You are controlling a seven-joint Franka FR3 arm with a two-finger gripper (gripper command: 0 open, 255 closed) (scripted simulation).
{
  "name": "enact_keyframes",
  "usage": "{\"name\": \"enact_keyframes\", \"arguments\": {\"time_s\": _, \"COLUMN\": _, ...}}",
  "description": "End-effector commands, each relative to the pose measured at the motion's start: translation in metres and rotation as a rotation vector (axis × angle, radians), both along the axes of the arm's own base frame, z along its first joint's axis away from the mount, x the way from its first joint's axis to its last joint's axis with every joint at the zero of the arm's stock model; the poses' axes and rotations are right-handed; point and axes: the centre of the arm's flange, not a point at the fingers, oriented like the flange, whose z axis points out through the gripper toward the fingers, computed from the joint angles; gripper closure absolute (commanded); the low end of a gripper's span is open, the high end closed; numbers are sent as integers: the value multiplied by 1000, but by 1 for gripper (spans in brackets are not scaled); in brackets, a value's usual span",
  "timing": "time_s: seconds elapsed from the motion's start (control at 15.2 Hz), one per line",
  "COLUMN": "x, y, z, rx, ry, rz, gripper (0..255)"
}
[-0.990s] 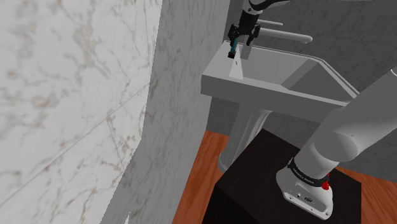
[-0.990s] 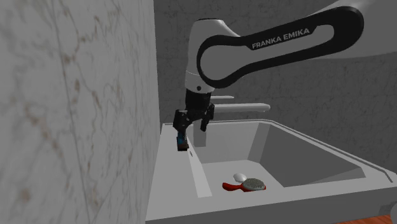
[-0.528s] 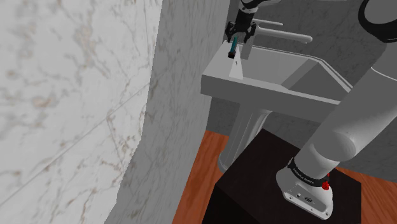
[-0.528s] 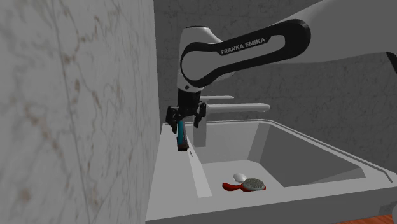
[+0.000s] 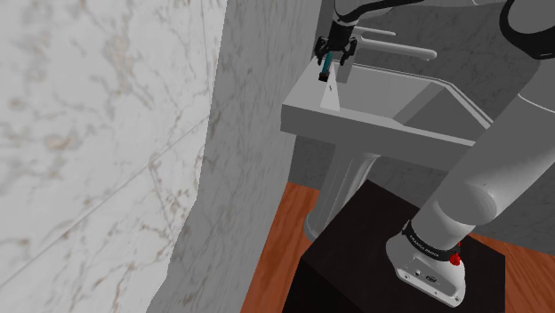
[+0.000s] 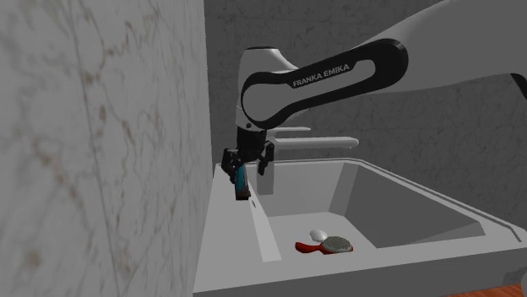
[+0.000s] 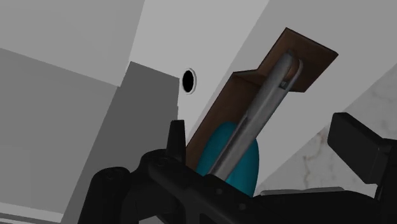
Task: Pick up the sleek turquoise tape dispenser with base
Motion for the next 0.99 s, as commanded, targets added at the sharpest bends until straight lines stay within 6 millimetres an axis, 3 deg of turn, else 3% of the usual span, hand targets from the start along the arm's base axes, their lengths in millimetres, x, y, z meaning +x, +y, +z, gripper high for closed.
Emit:
{"name": "enact_keyframes", "arguments": {"time_s": 0.0, "x": 13, "y": -18, "z": -22, "rx": -33, "ry": -49, "rz": -2, "gripper": 0}}
{"name": "enact_keyframes", "arguments": {"time_s": 0.07, "x": 19, "y": -14, "z": -20, "rx": -33, "ry": -49, "rz": -1, "gripper": 255}}
{"name": "enact_keyframes", "arguments": {"time_s": 0.59, "x": 20, "y": -13, "z": -29, "rx": -34, "ry": -49, "rz": 0, "gripper": 255}}
{"name": "enact_keyframes", "arguments": {"time_s": 0.92, "x": 13, "y": -18, "z": -1, "rx": -33, "ry": -49, "rz": -2, "gripper": 255}}
